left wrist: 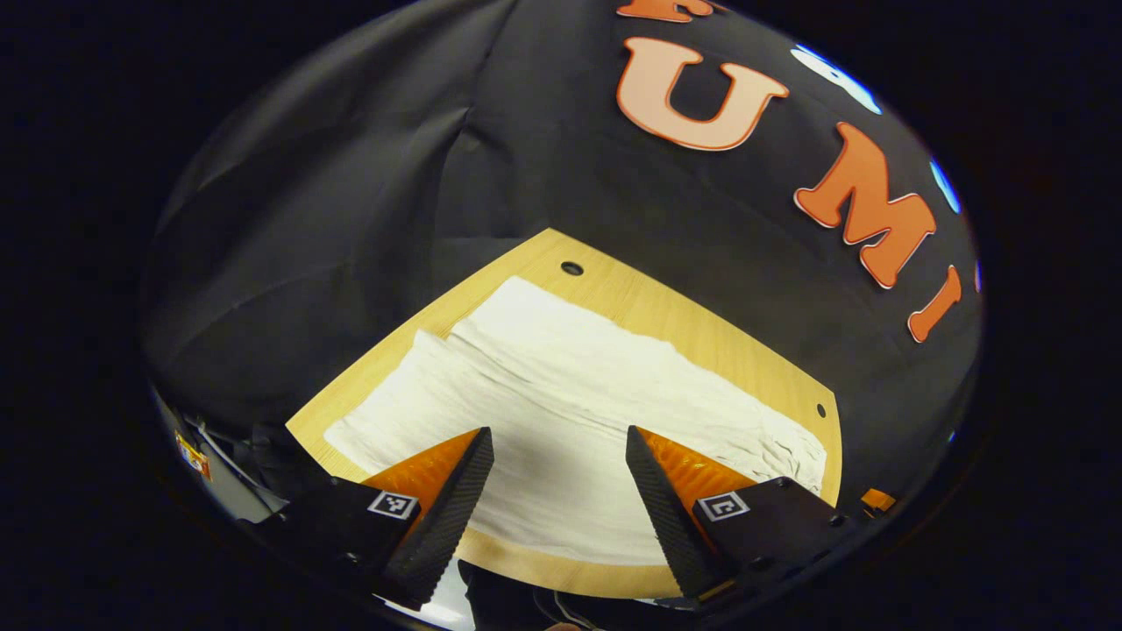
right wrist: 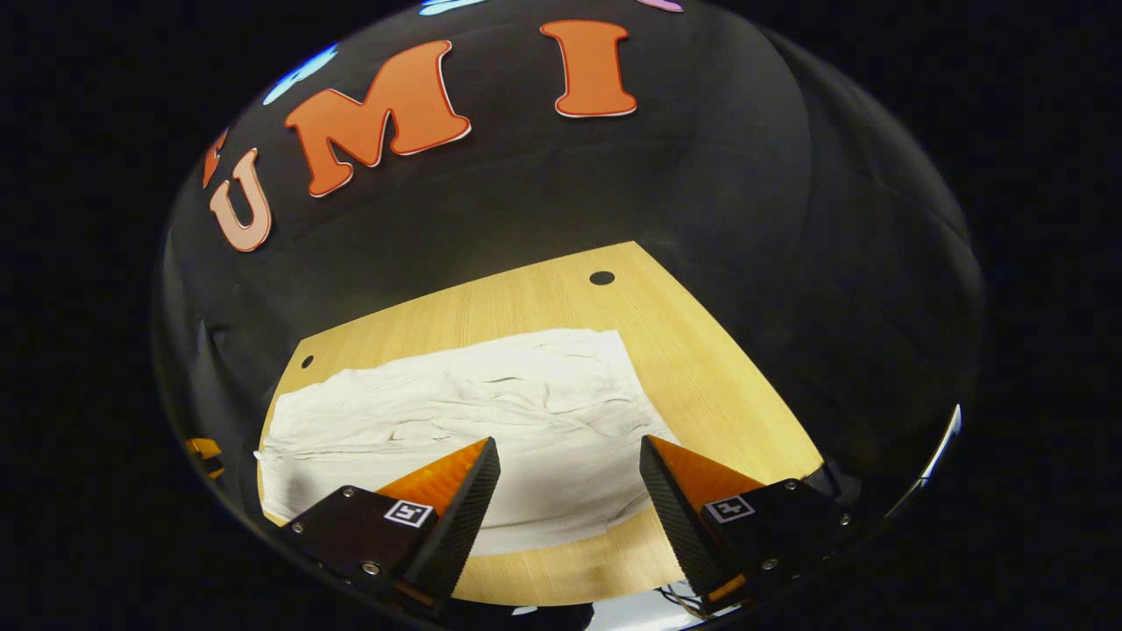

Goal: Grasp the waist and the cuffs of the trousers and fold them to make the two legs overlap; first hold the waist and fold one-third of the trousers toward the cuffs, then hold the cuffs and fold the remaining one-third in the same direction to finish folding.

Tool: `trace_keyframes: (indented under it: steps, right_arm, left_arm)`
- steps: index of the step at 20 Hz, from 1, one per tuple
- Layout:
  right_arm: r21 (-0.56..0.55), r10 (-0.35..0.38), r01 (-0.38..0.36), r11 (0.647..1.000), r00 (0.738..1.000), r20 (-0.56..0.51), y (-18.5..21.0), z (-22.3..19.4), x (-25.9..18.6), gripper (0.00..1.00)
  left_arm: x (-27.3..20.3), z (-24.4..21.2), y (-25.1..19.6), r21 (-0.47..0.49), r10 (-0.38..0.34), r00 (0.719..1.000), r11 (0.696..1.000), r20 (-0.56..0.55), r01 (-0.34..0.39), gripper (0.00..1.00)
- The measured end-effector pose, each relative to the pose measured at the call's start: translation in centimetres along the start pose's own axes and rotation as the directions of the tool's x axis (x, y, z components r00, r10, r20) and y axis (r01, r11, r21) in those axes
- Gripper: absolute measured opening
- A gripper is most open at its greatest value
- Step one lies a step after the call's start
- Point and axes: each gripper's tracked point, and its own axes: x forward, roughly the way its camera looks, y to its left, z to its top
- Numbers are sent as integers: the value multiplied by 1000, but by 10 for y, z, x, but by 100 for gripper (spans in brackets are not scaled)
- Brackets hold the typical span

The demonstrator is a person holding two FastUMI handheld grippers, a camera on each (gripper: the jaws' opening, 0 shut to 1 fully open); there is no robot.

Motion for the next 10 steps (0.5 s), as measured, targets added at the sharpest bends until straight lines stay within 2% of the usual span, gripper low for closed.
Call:
trace_keyframes:
  steps: [5,10]
  right_arm:
    - [67,-19,26,997,994,-107,0,-23,17,95]
    - [116,-18,39,992,983,-182,-1,-47,36,94]
  left_arm:
    - [26,-26,62,-147,29,991,988,-133,-48,100]
    - [34,-52,122,-289,46,974,951,-222,-111,97]
